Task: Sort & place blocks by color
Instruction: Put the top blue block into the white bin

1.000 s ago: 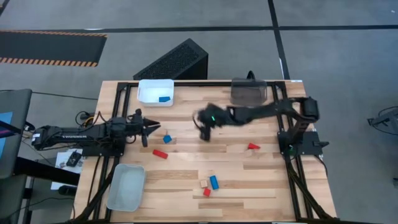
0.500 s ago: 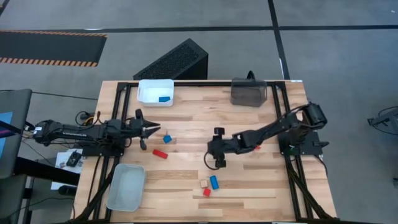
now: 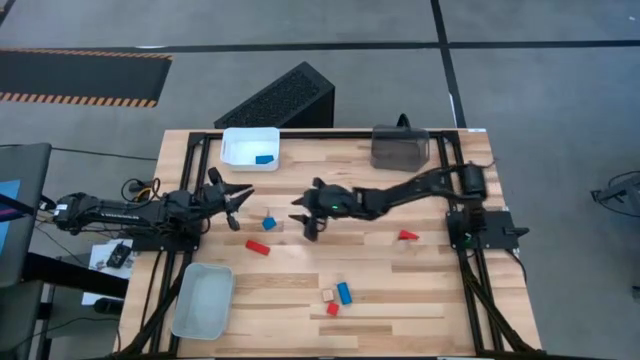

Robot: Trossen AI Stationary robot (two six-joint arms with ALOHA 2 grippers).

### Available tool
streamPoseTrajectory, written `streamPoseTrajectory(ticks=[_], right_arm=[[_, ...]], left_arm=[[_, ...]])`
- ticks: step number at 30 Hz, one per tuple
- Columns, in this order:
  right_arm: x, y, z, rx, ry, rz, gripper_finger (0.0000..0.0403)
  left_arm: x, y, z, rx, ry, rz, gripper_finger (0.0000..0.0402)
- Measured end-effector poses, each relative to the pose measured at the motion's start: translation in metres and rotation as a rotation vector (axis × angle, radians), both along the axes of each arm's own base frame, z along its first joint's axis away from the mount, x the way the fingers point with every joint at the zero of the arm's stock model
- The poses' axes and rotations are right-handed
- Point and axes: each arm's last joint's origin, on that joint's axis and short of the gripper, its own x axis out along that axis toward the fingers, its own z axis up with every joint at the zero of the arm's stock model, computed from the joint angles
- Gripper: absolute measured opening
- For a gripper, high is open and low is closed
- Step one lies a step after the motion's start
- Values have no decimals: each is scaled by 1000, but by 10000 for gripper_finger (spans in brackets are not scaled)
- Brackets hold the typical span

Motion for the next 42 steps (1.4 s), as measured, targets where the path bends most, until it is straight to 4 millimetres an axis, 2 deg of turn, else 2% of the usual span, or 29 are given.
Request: streamPoseTrajectory(ticks=[3,7,13,18,24,35,42], right_arm=[[24,1,-14,-44,77,32,232],[43,4,-26,-107,174,79,254],[66,5,-37,-108,166,80,287],[83,1,-51,-122,180,81,292],[91,-6,-57,-123,212,144,292],[90,-26,-56,-76,194,227,292],[90,-26,-56,-59,189,254,292]], left_arm=[[0,0,-1,0,5,-1,56],[0,0,-3,0,35,-5,56],[1,-2,-2,48,43,-58,56],[1,-2,2,75,14,-81,56],[1,-2,2,108,23,-80,56],[1,-2,5,137,7,-76,56],[1,-2,5,138,3,-75,56]])
